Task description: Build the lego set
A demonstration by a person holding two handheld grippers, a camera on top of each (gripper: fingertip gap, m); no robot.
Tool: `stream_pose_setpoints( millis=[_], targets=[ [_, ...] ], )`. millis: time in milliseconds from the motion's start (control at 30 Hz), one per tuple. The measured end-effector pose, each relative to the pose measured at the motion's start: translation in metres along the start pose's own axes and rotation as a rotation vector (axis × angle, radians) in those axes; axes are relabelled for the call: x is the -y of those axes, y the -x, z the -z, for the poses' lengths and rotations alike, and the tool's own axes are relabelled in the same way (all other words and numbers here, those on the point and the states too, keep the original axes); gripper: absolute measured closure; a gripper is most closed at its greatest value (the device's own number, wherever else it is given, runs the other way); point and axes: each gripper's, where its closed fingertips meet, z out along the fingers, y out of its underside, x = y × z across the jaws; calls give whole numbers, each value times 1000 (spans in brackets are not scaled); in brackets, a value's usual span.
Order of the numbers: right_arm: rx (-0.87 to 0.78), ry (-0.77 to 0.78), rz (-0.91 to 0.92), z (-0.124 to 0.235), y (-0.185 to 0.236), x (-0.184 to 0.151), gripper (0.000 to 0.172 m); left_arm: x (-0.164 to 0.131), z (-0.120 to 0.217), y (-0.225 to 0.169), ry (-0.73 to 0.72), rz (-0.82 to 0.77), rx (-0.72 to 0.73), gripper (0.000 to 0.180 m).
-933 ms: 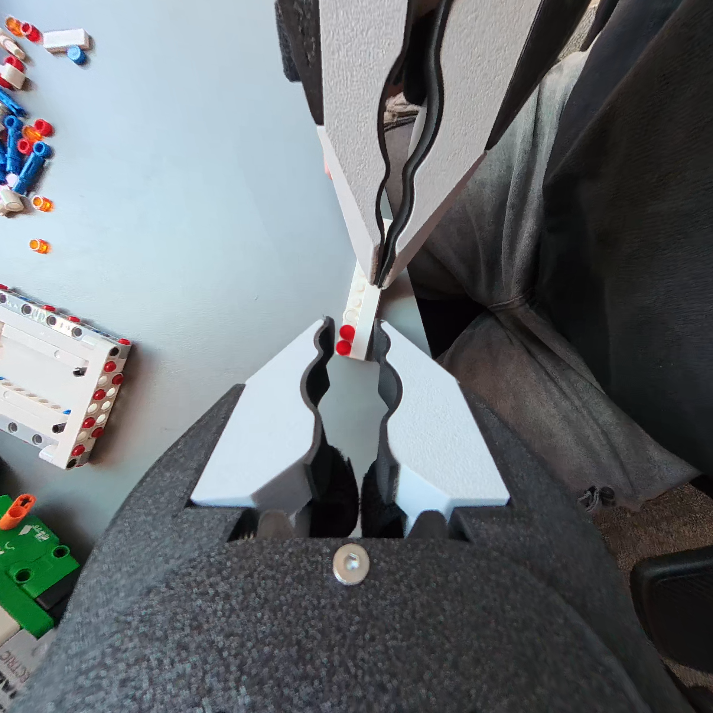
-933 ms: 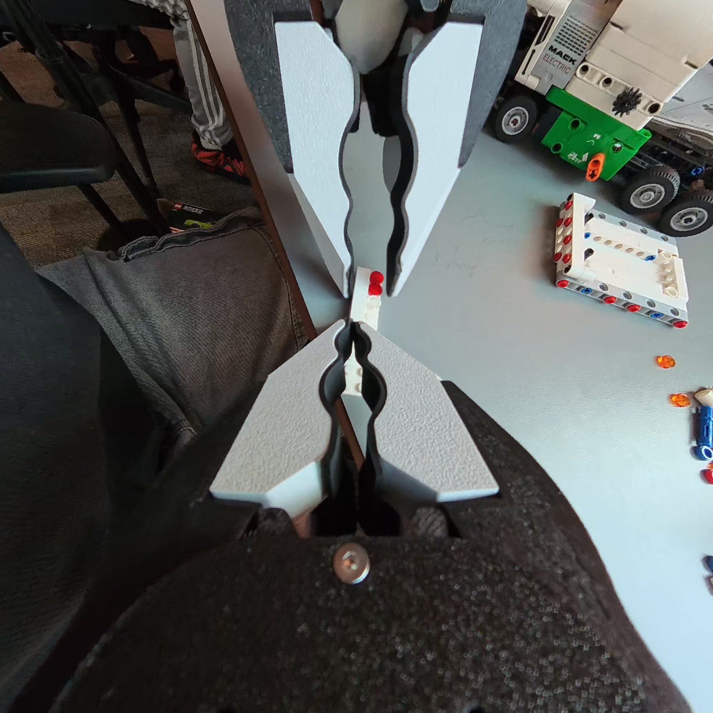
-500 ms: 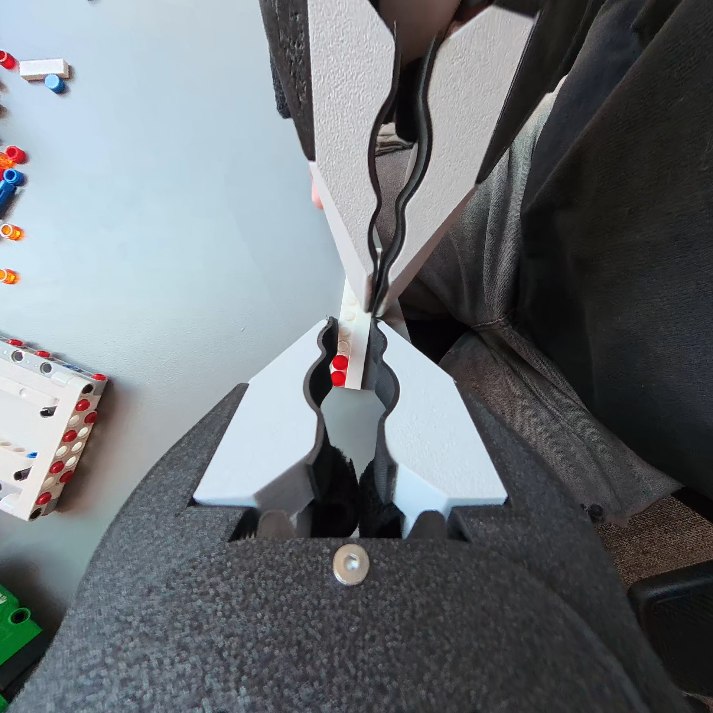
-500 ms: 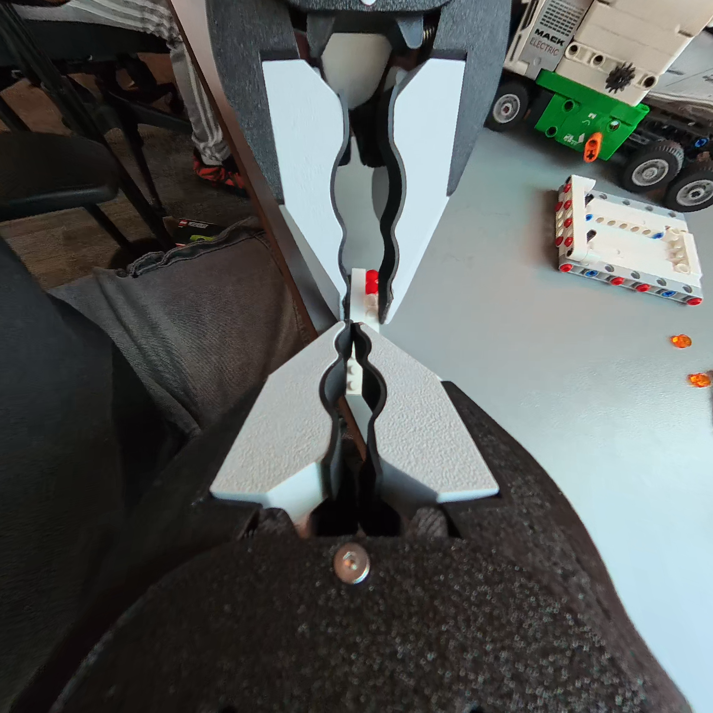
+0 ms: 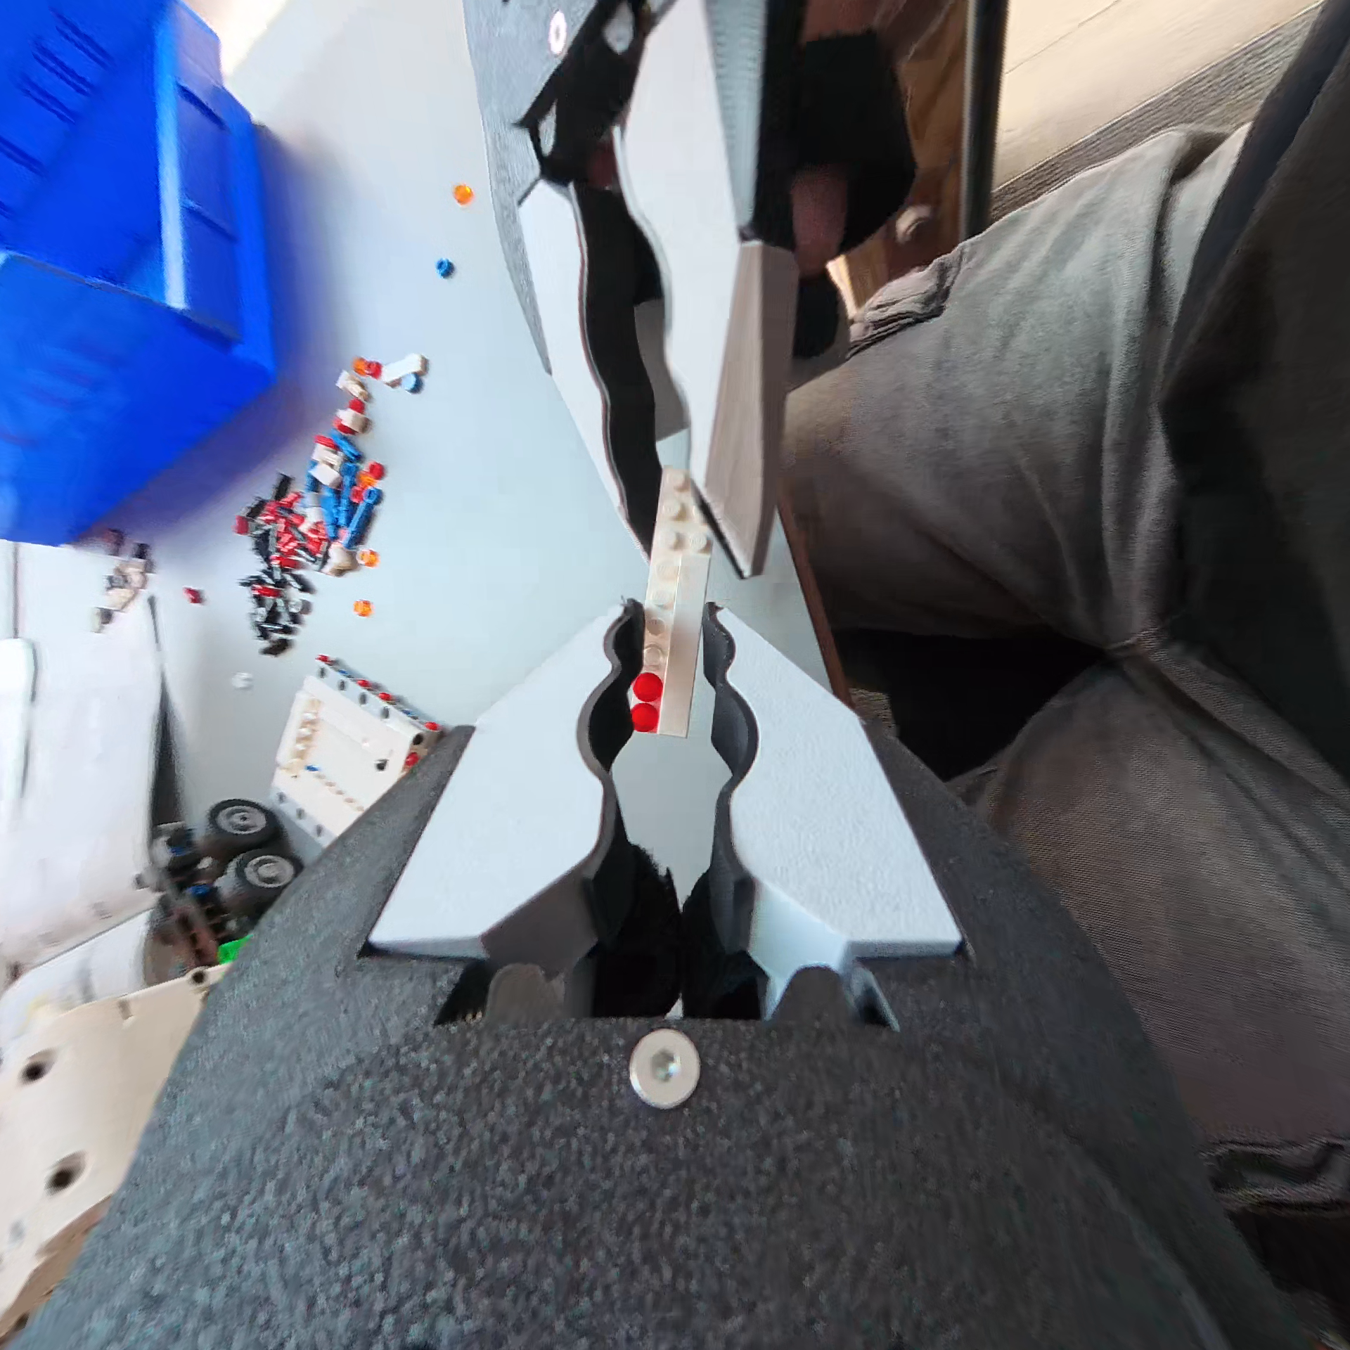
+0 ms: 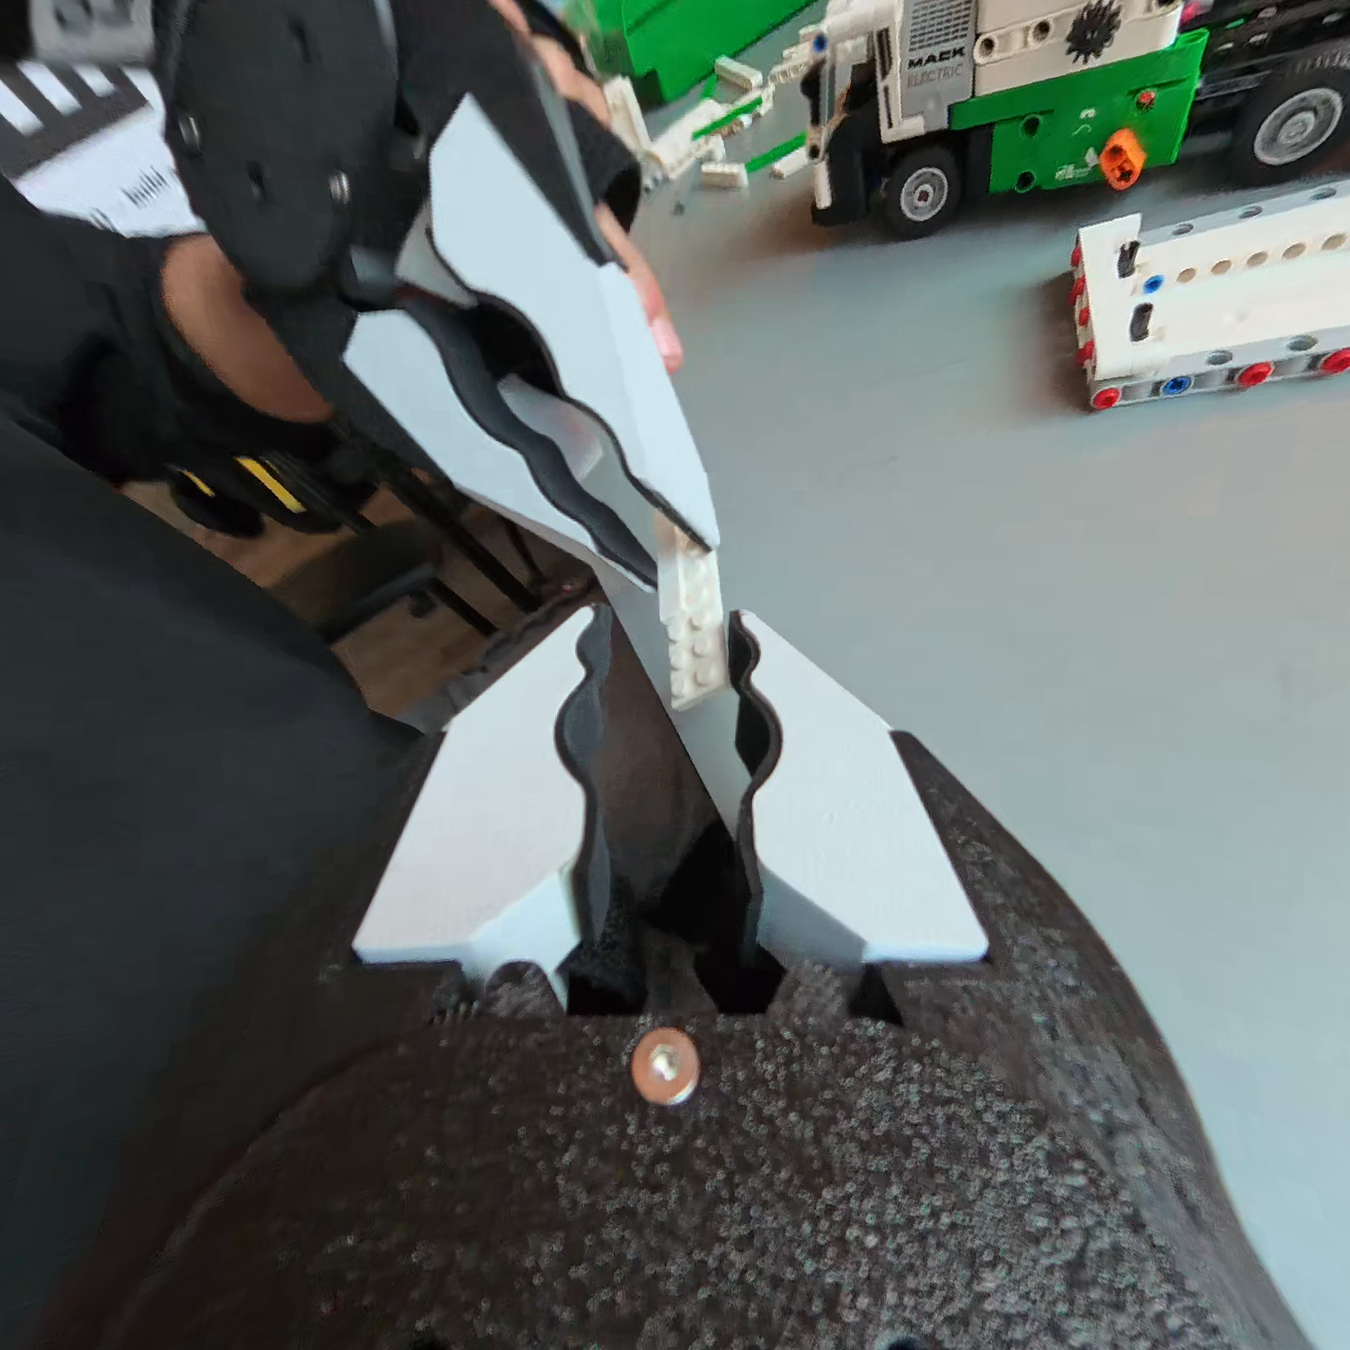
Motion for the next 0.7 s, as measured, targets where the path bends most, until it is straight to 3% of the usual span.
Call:
stream_pose_setpoints(
  millis=[33, 100, 233, 333, 433, 500, 567, 700],
  targets=[
    [26, -25, -34, 1, 2, 4, 145, 1, 1, 1, 4, -23, 32, 165],
    [61, -64, -90, 2, 2, 11, 158, 5, 4, 3, 4, -54, 88, 166],
    [95, -72, -113, 3, 4, 12, 164, 6, 7, 2, -11, -20, 138, 164],
    [54, -62, -29, 5, 2, 11, 167, 3, 10, 9, -83, 203, 132, 151],
    [90, -108, 123, 13, 17, 21, 168, 4, 16, 6, -242, 479, -5, 141],
    [104, -85, 198, 14, 24, 22, 168, 17, 24, -3, -374, 558, -130, 157],
    [90, -47, 257, 12, 23, 20, 167, 26, 31, -8, -443, 548, -157, 166],
    [131, -67, 310, 14, 35, 25, 167, 27, 33, -18, -419, 502, -175, 168]
  ],
)
